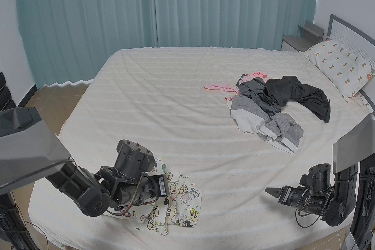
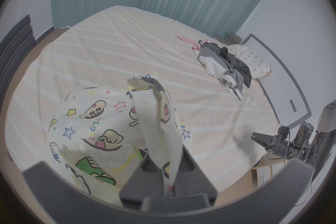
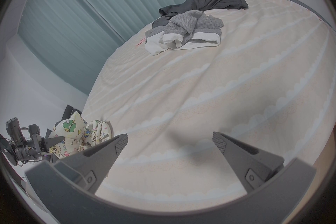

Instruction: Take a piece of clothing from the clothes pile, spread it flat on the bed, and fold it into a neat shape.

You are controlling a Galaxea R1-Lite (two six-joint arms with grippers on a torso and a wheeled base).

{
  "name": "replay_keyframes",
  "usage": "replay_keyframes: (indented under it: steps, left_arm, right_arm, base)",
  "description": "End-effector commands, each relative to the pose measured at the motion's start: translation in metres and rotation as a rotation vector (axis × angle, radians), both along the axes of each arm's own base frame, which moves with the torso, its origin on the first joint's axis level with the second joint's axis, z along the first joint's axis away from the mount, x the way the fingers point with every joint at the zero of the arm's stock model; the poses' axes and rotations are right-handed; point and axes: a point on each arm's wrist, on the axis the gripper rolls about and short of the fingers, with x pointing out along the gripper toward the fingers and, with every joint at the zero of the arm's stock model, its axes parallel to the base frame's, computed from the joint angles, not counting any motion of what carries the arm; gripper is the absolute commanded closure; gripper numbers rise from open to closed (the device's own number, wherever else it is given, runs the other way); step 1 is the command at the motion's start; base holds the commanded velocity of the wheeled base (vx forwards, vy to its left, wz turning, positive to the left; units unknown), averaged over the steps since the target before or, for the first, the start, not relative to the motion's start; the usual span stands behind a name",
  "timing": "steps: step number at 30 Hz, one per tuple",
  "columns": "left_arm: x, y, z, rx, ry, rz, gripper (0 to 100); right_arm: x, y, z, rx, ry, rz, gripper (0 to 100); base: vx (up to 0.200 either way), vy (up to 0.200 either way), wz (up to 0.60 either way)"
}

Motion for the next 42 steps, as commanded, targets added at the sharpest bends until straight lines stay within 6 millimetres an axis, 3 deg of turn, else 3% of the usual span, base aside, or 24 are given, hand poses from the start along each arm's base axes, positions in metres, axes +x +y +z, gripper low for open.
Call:
replay_keyframes:
  steps: [1,4,5,14,20,23,27,34,42]
  left_arm:
    - [0.001,-0.015,-0.009,-0.001,0.016,-0.026,100]
    - [0.004,-0.023,-0.008,-0.03,0.017,-0.014,100]
    - [0.005,-0.025,-0.008,-0.035,0.016,-0.012,0]
    - [0.007,-0.026,-0.004,-0.068,0.014,0.01,0]
    - [0.001,-0.017,0.031,-0.198,-0.026,0.077,0]
    - [-0.014,-0.005,0.04,-0.217,-0.022,0.07,0]
    - [-0.031,0.009,0.036,-0.201,0.02,0.061,0]
    - [-0.039,0.043,0.033,-0.24,0.048,0.121,0]
    - [-0.047,0.05,0.028,-0.336,0.055,0.146,0]
  right_arm:
    - [0.0,0.0,0.0,0.001,-0.005,0.002,0]
    - [0.0,0.0,0.0,0.002,-0.006,0.001,0]
    - [0.0,0.0,0.0,0.001,-0.005,0.002,0]
    - [0.0,0.001,-0.001,0.001,-0.001,0.005,0]
    - [-0.001,0.002,-0.001,0.001,-0.001,0.01,0]
    - [-0.001,0.003,-0.001,0.001,0.0,0.012,0]
    - [-0.001,0.003,-0.001,0.001,0.0,0.016,0]
    - [-0.003,0.004,-0.001,-0.001,0.006,0.019,0]
    - [-0.003,0.005,-0.003,-0.004,0.015,0.024,0]
  base:
    - [0.0,0.0,0.0]
    - [0.0,0.0,0.0]
    - [0.0,0.0,0.0]
    - [0.0,0.0,0.0]
    - [0.0,0.0,0.0]
    - [0.0,0.0,0.0]
    - [0.0,0.0,0.0]
    - [0.0,0.0,0.0]
    - [-0.05,0.05,0.0]
